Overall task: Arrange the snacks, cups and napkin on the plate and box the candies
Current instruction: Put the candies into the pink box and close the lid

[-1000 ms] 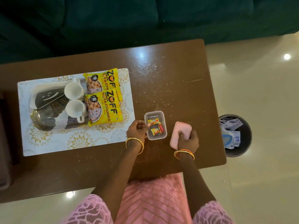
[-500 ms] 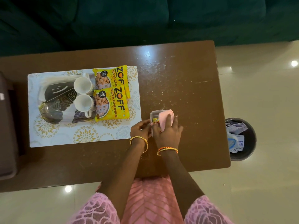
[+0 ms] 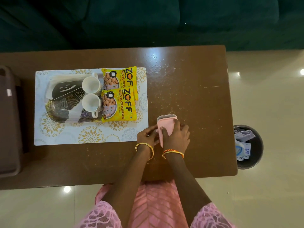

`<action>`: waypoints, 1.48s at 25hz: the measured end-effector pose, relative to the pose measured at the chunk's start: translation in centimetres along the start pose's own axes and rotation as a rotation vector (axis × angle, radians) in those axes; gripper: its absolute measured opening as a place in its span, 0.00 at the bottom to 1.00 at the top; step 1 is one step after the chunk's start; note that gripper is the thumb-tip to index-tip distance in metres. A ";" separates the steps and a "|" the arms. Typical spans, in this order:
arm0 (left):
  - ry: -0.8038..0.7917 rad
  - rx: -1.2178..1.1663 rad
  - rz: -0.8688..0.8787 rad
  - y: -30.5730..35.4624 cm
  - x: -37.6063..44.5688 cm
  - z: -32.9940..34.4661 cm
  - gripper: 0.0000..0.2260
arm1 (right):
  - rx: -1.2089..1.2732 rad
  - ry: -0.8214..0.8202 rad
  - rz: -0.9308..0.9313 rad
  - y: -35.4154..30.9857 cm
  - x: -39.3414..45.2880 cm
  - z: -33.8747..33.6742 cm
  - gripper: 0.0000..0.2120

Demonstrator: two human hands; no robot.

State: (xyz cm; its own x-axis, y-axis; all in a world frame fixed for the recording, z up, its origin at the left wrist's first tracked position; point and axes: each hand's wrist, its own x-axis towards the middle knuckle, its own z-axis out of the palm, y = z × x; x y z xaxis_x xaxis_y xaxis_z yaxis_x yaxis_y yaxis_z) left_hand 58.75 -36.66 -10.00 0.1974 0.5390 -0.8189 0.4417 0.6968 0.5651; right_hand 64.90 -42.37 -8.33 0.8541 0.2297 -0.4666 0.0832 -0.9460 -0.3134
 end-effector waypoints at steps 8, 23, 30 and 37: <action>0.029 0.268 0.127 0.3 -0.9 0.0 0.13 | 0.014 0.018 0.017 -0.4 1.4 -0.4 0.25; 0.122 0.257 0.070 -0.1 0.6 1.2 0.12 | -0.177 -0.067 -0.083 0.1 2.2 0.2 0.24; 0.146 0.364 0.091 2.1 -1.4 1.0 0.08 | 0.586 -0.001 0.086 1.1 1.6 -1.8 0.23; -0.025 -0.229 -0.121 6.1 -6.9 -3.3 0.09 | 1.165 -0.354 0.315 -0.6 -3.2 -5.2 0.11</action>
State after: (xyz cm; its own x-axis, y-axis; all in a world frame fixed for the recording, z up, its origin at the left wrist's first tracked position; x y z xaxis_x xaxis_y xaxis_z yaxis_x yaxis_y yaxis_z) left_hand 57.17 -34.55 -0.55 0.1780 0.4356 -0.8824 0.2539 0.8460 0.4689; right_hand 64.78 -43.75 -2.34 0.5551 0.2507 -0.7931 -0.7549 -0.2485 -0.6069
